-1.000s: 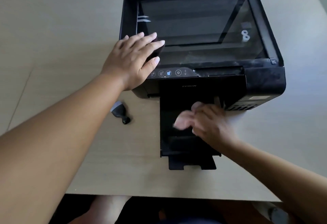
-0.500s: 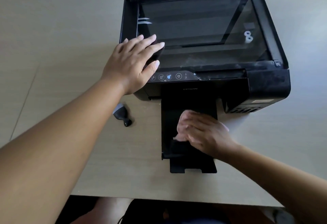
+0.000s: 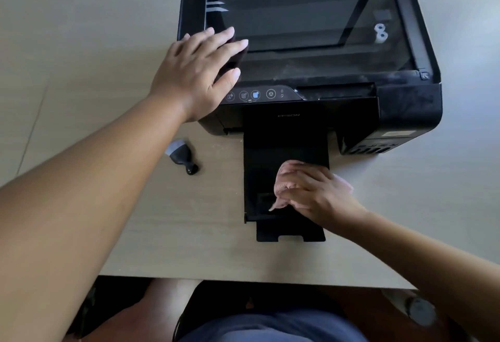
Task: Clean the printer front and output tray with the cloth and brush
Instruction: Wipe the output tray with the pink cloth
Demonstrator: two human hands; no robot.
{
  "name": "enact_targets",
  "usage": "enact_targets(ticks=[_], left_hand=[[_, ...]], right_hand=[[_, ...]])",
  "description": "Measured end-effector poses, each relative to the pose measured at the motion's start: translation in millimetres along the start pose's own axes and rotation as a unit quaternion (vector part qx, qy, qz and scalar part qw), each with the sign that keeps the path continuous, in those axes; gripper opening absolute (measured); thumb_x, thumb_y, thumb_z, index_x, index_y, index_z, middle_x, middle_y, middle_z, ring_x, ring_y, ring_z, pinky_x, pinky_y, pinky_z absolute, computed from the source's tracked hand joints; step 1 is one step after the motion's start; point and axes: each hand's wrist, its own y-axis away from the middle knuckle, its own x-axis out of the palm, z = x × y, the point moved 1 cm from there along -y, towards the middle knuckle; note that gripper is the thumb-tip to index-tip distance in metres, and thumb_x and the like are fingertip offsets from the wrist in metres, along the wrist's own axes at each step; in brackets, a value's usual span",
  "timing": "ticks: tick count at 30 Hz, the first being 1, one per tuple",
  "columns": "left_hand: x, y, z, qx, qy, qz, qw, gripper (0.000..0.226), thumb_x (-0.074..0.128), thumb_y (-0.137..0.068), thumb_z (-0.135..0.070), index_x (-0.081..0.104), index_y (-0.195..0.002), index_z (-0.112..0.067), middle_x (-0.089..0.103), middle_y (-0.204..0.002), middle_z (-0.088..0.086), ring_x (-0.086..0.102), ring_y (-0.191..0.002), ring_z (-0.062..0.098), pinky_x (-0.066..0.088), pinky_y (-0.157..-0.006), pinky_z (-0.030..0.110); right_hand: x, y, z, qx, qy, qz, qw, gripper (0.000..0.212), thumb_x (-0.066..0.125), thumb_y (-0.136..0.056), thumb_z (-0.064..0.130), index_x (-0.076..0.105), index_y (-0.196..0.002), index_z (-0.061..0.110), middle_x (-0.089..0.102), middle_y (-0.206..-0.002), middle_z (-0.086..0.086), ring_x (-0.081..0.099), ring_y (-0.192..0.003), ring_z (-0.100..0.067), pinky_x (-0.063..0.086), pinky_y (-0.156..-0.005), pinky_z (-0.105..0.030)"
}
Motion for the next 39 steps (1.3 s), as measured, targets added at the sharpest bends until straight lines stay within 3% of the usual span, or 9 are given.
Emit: enact_targets(ticks=[3,10,15,20,26,29,32,35,39], left_hand=[[-0.7,-0.8,-0.2,-0.002,0.002,0.002,1.0,0.054,0.025,-0.095,-0.052,0.029,-0.147,-0.04,0.024,-0.159,-0.012,0.019,-0.146,0.019,0.015,-0.118,0.046],[-0.2,-1.0,0.6,-0.002,0.002,0.004,1.0,0.054,0.025,-0.095,-0.053,0.028,-0.147,-0.041,0.023,-0.159,-0.011,0.019,-0.146,0.018,0.015,-0.117,0.045],[-0.1,-0.8,2.9,-0.007,0.005,-0.001,1.0,0.053,0.025,-0.095,-0.052,0.029,-0.147,-0.042,0.024,-0.159,-0.012,0.019,-0.146,0.018,0.015,-0.117,0.046],[0.7,-1.1,1.5,-0.003,0.013,-0.005,1.0,0.053,0.026,-0.095,-0.053,0.03,-0.146,-0.043,0.024,-0.159,-0.012,0.019,-0.146,0.017,0.015,-0.118,0.045],[3.0,-1.2,1.0,-0.004,0.008,-0.007,1.0,0.052,0.026,-0.095,-0.053,0.029,-0.146,-0.043,0.024,-0.159,-0.012,0.019,-0.146,0.018,0.016,-0.117,0.046],[2.2,-1.3,0.7,-0.006,0.008,-0.003,1.0,0.052,0.026,-0.095,-0.053,0.029,-0.146,-0.043,0.024,-0.159,-0.012,0.02,-0.146,0.018,0.015,-0.118,0.046],[2.9,-0.8,1.2,-0.002,0.009,-0.005,1.0,0.051,0.027,-0.095,-0.053,0.029,-0.146,-0.043,0.025,-0.159,-0.012,0.02,-0.146,0.017,0.015,-0.118,0.045],[3.2,-0.7,3.4,-0.001,0.009,-0.01,1.0,0.051,0.028,-0.096,-0.052,0.03,-0.146,-0.043,0.025,-0.158,-0.012,0.021,-0.146,0.018,0.015,-0.118,0.045],[4.5,-1.1,2.4,0.0,0.012,-0.014,1.0,0.051,0.029,-0.095,-0.052,0.032,-0.145,-0.042,0.027,-0.158,-0.011,0.022,-0.145,0.019,0.016,-0.117,0.046]], right_hand=[[12.6,-12.2,26.3,0.047,-0.005,-0.003,0.999,0.019,0.058,-0.088,0.028,0.071,-0.102,0.023,0.065,-0.119,0.003,0.053,-0.12,-0.025,0.045,-0.1,-0.044],[2.7,13.0,17.1,-0.101,-0.007,0.074,0.992,0.029,0.048,-0.099,0.036,0.066,-0.12,0.028,0.06,-0.133,0.006,0.047,-0.132,-0.02,0.035,-0.11,-0.038],[29.1,14.1,50.3,0.078,-0.015,0.002,0.997,0.033,0.045,-0.096,0.026,0.067,-0.119,0.018,0.065,-0.124,-0.002,0.051,-0.128,-0.027,0.031,-0.112,-0.041],[22.0,9.4,51.1,0.015,-0.068,0.05,0.996,0.033,0.045,-0.099,0.031,0.07,-0.115,0.016,0.067,-0.118,-0.001,0.056,-0.117,-0.017,0.041,-0.101,-0.034],[22.4,-22.4,70.4,0.092,-0.166,0.065,0.98,0.029,0.048,-0.097,0.024,0.068,-0.116,0.016,0.063,-0.122,0.001,0.052,-0.12,-0.01,0.04,-0.105,-0.035],[34.9,-17.7,82.3,0.016,-0.107,0.121,0.987,0.032,0.047,-0.094,0.037,0.068,-0.116,0.028,0.059,-0.131,0.011,0.043,-0.131,-0.01,0.029,-0.114,-0.04],[14.8,3.7,69.7,-0.059,-0.038,0.165,0.984,0.036,0.049,-0.089,0.043,0.063,-0.122,0.036,0.059,-0.13,0.016,0.049,-0.125,-0.007,0.029,-0.11,-0.025],[5.1,22.7,41.2,-0.025,-0.007,0.158,0.987,0.046,0.046,-0.091,0.045,0.052,-0.135,0.031,0.055,-0.138,0.008,0.048,-0.13,-0.013,0.04,-0.102,-0.03],[26.6,32.8,56.4,0.019,0.011,0.074,0.997,0.042,0.031,-0.102,0.035,0.051,-0.135,0.018,0.057,-0.136,-0.007,0.048,-0.13,-0.027,0.032,-0.11,-0.041]])
